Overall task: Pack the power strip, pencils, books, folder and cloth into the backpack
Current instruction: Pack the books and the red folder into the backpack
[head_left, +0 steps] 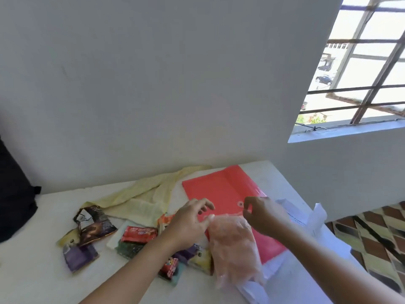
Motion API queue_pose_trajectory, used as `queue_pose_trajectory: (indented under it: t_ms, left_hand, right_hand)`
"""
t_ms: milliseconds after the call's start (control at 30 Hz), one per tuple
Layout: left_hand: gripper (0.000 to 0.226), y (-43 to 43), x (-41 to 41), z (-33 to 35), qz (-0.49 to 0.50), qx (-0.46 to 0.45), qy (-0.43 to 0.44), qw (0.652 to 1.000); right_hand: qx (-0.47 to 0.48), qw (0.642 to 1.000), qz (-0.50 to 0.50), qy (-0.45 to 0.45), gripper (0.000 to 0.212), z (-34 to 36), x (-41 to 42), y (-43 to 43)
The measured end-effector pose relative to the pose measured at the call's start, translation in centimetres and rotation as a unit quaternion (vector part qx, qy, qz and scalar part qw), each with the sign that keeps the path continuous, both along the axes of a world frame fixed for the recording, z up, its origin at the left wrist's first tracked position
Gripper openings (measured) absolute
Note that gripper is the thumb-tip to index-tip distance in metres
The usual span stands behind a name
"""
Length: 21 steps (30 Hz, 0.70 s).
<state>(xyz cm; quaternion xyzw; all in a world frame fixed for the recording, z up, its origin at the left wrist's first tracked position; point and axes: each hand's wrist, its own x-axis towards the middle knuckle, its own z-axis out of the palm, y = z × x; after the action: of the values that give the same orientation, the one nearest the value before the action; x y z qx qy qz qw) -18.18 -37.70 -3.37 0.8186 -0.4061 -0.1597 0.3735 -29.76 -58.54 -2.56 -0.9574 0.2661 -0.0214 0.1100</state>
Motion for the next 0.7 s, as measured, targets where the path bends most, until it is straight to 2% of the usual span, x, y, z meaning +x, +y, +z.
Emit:
queue_pose_trajectory:
  t_ms: [133, 300, 367, 433, 567, 700]
  left_hand:
    - [0.043, -3.3, -0.5, -1.9, -0.067, 0.095, -0.050, 0.992]
    - [0.066, -5.6, -0.8, -3.0, -0.083, 0.213, -0.110, 0.967]
    - [0.067, -6.4, -0.6, -3.0, -0.084, 0.244, -0.096, 0.961]
    - [0.064, -7.0, -0.4, -3.2, -0.082, 0.251, -0.078, 0.961]
    - [0.064, -7.0, -0.1, -3.2, -0.059, 0.216, -0.081, 0.971]
    - [0.046, -6.1, 0.9, -3.4, -0.052, 0.184, -0.080, 0.978]
  right_hand:
    - [0.044, 0.999, -0.015, 0.022, 0.018, -2.9, -2.1, -3.2]
    - [0.104, 0.985, -0.096, -0.103, 0.022, -5.2, -4.4, -5.3]
    - [0.086, 0.979, -0.132, -0.133, 0.028, -5.8, -4.9, -6.5]
    - [0.075, 0.977, -0.158, -0.126, 0.035, -6.3, -5.2, -7.8]
    - [0.053, 0.990, -0.122, -0.049, 0.039, -6.7, -5.1, -9.8]
    - [0.087, 0.985, -0.133, -0.061, 0.036, -7.1, -4.4, -10.8]
